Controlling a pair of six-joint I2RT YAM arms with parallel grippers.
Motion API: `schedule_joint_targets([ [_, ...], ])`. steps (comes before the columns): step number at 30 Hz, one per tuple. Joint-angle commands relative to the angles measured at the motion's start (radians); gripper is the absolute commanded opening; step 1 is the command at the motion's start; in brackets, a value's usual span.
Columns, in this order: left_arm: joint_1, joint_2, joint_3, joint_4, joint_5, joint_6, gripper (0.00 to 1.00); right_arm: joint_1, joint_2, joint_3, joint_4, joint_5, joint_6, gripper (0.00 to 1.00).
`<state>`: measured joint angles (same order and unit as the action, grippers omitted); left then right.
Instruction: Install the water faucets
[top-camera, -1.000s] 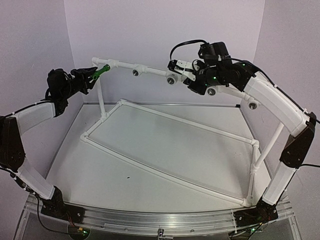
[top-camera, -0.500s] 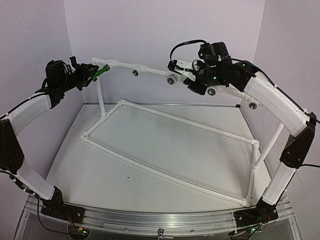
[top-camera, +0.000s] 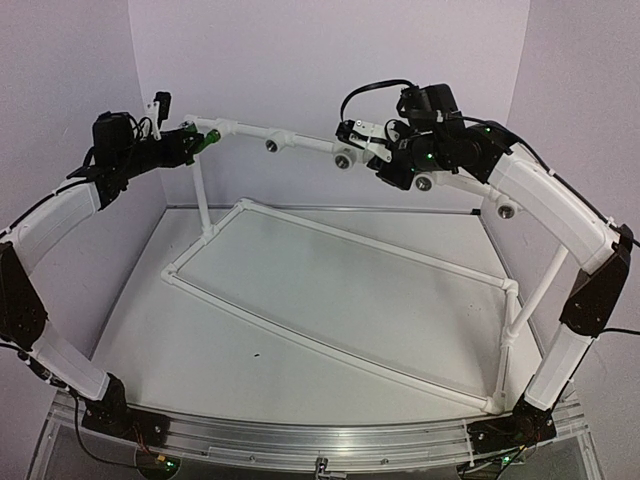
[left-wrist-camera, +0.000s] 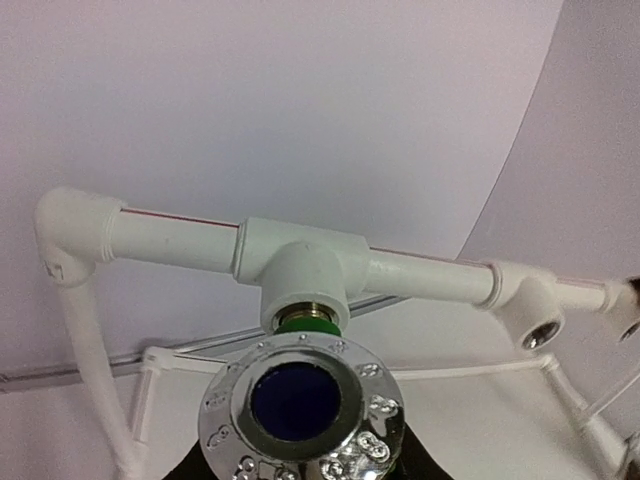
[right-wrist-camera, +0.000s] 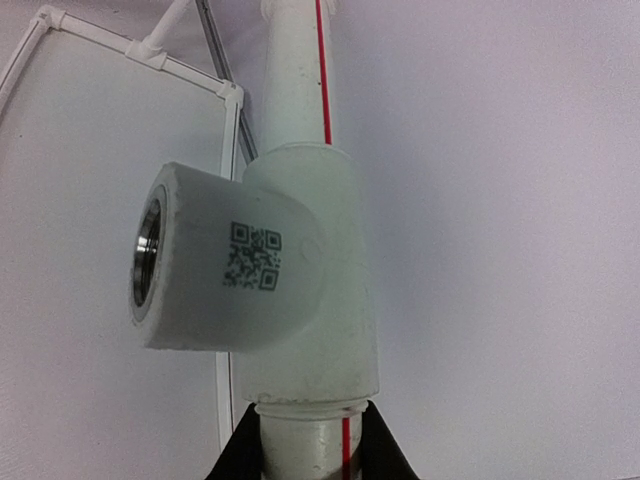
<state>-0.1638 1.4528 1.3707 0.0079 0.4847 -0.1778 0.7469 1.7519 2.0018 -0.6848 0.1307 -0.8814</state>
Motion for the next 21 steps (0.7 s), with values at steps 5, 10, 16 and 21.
schedule_joint_targets([
  [5,-0.110,-0.024,0.045,-0.175,-0.114,0.640,0.05,0.037,-0.023,0.005,-0.092,-0.065,0.049,0.00],
  [10,-0.141,-0.035,0.012,-0.218,-0.198,0.922,0.08,0.037,-0.022,0.005,-0.093,-0.062,0.047,0.00],
  [16,-0.148,-0.062,-0.056,-0.200,-0.283,1.185,0.09,0.037,-0.017,0.007,-0.093,-0.062,0.045,0.00],
  [21,-0.149,-0.080,-0.113,-0.156,-0.357,1.412,0.10,0.037,-0.007,0.013,-0.093,-0.062,0.044,0.00],
])
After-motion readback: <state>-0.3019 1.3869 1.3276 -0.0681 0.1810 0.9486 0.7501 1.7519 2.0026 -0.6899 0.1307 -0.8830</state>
